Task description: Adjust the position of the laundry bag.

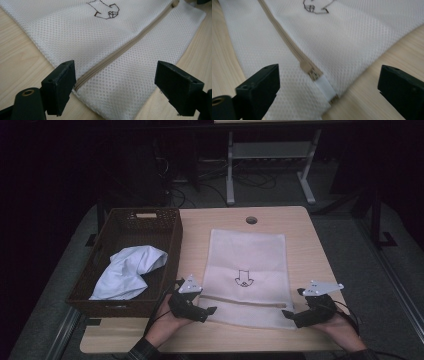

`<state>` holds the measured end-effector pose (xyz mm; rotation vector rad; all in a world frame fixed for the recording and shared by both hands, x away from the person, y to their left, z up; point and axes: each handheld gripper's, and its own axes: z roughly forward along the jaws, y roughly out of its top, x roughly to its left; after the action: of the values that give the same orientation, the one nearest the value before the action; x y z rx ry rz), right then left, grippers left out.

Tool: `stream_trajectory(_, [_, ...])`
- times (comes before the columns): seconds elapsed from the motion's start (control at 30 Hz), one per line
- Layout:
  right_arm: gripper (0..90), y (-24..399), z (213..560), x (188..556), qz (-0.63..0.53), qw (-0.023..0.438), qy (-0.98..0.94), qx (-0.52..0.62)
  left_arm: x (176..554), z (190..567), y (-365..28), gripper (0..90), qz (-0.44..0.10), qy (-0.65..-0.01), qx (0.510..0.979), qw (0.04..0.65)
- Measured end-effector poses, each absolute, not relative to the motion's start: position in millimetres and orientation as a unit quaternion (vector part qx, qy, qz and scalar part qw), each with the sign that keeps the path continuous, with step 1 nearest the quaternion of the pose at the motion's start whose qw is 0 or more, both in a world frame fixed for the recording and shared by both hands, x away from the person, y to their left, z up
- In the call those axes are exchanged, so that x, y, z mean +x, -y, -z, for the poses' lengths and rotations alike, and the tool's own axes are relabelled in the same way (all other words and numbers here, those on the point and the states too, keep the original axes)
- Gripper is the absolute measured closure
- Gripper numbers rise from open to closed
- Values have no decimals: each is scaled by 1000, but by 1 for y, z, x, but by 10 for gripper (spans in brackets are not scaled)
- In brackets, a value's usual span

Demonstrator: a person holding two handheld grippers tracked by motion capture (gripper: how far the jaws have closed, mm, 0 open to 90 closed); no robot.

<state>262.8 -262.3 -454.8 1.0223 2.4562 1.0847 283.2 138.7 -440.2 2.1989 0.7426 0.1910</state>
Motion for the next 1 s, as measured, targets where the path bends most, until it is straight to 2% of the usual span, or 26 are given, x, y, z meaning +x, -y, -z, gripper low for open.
stream_trajectory(0.23, [83, 272, 459, 263, -370, 115, -857, 340, 285, 441, -138, 169, -73, -294, 867, 396])
stream_trajectory(0.4, [149, 275, 463, 265, -371, 98, -863, 327, 285, 442, -137, 169, -69, -294, 867, 395])
stream_trajectory(0.7, [297, 274, 468, 268, -358, 95, -875, 311, 289, 442, -133, 169, -61, -283, 870, 399])
stream_trajectory(0.73, [340, 274, 468, 267, -360, 96, -876, 308, 289, 442, -133, 169, -62, -283, 870, 399])
stream_trajectory(0.83, [370, 274, 469, 265, -362, 94, -875, 306, 289, 442, -132, 169, -60, -284, 870, 399])
stream_trajectory(0.87, [409, 274, 470, 265, -360, 93, -878, 301, 290, 442, -132, 169, -59, -285, 869, 400])
stream_trajectory(1.0, [441, 273, 470, 264, -358, 94, -881, 296, 289, 442, -130, 169, -59, -284, 870, 399])
